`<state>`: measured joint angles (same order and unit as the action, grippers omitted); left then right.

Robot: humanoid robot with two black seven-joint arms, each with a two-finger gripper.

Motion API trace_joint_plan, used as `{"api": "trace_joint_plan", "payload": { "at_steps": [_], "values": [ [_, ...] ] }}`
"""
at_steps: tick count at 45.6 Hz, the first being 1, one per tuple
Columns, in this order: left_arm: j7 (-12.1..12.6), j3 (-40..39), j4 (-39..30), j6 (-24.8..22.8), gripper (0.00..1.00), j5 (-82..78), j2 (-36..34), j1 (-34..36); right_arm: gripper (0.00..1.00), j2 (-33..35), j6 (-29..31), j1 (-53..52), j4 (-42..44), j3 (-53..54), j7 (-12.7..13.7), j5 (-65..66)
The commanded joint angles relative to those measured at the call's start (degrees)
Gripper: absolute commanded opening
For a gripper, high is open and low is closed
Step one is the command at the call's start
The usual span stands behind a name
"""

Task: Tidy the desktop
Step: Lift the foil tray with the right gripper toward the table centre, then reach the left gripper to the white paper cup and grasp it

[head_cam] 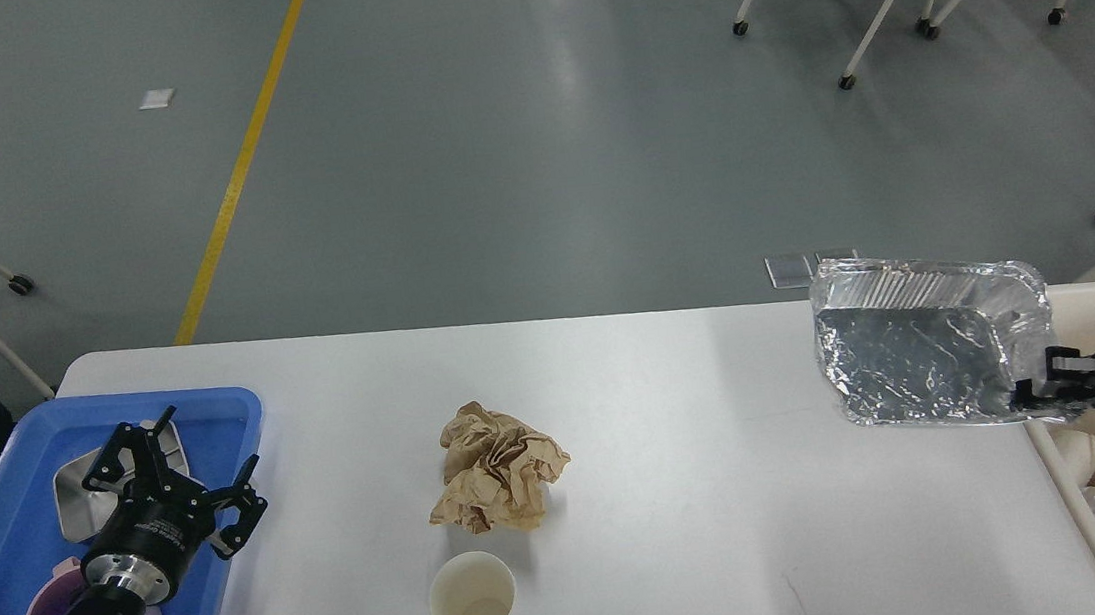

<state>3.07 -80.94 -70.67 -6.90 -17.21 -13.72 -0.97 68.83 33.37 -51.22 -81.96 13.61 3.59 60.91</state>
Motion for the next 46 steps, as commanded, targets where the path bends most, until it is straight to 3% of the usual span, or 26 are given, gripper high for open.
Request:
{"api": "trace_joint_plan", "payload": {
  "at_steps": [1, 6, 16, 29, 40, 46],
  "values": [
    [0.0, 1.66, 0.09, 2.5, 0.97, -3.52, -0.34, 0.44, 0.0, -8.88, -0.94, -1.25, 2.94, -0.33, 4.31, 0.08],
    [0.0, 1.66, 0.0, 3.12, 0.97, -4.76, -0.42, 0.53, 0.0, -16.09, -1.12, -3.27, 7.33, -0.86, 6.6, 0.0],
    [0.0, 1.75, -0.08, 3.03, 0.97, -4.85, -0.16, 0.44, 0.0, -29.27, -1.12, -7.4, 17.62, -4.72, 6.86, -0.09],
    [0.27, 2.97, 0.0, 3.12, 0.97, -9.06, -1.21, 2.81, 0.0, -38.07, -1.12, -10.3, 23.95, -8.77, 7.66, -0.18],
    [0.27, 19.92, -0.61, 9.09, 0.97, -10.56, -10.08, 11.07, 0.0, -41.41, -1.12, -10.65, 26.5, -9.65, 8.01, 0.0],
    [0.18, 28.19, -3.24, 9.54, 0.97, -11.78, -17.73, 15.46, 0.0, -41.76, -1.29, -10.65, 26.77, -9.65, 8.01, 0.0]
  ]
}}
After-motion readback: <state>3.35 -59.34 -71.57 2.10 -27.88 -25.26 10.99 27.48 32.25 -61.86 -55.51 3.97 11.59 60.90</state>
